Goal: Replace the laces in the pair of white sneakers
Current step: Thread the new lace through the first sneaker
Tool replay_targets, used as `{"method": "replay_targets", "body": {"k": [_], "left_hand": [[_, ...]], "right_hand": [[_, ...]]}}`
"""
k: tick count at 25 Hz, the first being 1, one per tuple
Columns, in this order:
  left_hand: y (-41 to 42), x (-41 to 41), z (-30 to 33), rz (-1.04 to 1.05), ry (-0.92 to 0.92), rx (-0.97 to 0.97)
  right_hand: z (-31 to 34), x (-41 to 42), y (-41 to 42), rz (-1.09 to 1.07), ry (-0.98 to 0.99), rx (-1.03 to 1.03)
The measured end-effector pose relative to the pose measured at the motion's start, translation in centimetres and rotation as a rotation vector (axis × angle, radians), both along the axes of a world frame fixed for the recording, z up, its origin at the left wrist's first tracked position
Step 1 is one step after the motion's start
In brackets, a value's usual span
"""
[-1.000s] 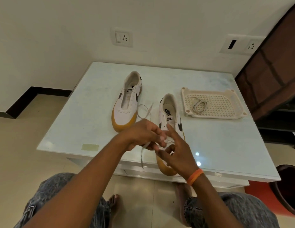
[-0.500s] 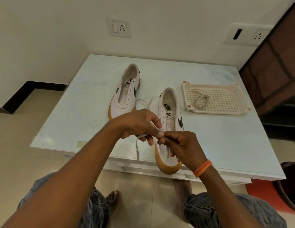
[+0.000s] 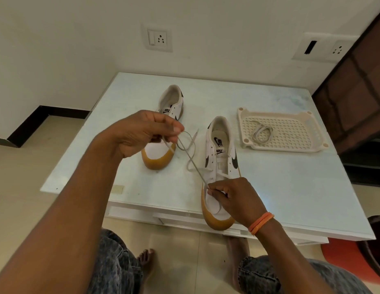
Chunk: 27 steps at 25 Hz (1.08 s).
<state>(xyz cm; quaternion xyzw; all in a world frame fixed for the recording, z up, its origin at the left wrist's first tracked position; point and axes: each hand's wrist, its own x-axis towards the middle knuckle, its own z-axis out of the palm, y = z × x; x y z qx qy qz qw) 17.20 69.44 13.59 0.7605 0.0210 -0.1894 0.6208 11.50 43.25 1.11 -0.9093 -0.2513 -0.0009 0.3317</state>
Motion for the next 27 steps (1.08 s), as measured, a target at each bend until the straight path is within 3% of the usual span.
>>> {"method": "replay_targets", "body": {"k": [2, 5, 7, 10, 14, 16, 20, 24, 27], "left_hand": [[-0.2, 0.2, -0.1, 0.038, -0.040, -0.016], [-2.6, -0.1, -0.9, -0.156, 0.042, 0.113], [-4.5, -0.5, -1.8, -0.302, 0.130, 0.199], [-6.0, -0.8, -2.6, -0.353, 0.216, 0.202], [-5.5, -0.4, -1.9, -0.219, 0.282, -0.018], [-5.0, -0.2, -1.5, -0.162, 0.278, -0.157], [-4.9, -0.4, -1.6, -0.263, 0.294, -0.310], [-5.9, -0.4, -2.8, -0.201, 0.131, -0.133], [-7.4, -0.7, -4.0, -0.157, -0.001, 0.061]], "right_hand": [[-0.1, -0.3, 0.1, 0.016, -0.024, -0.008], [0.2, -0.6, 1.3, -0.058, 0.028, 0.117], [0.7, -0.5, 2.3, -0.156, -0.056, 0.247], [0.4, -0.4, 2.8, -0.221, -0.160, 0.376], [-0.1, -0.3, 2.3, -0.208, 0.055, 0.480], [-0.4, -0.3, 2.4, -0.176, 0.137, 0.429], [-0.9, -1.0, 3.4, -0.121, 0.183, 0.388], [-0.9, -1.2, 3.7, -0.184, 0.291, 0.424], [-0.4, -1.5, 4.0, -0.101, 0.356, 0.287]]}}
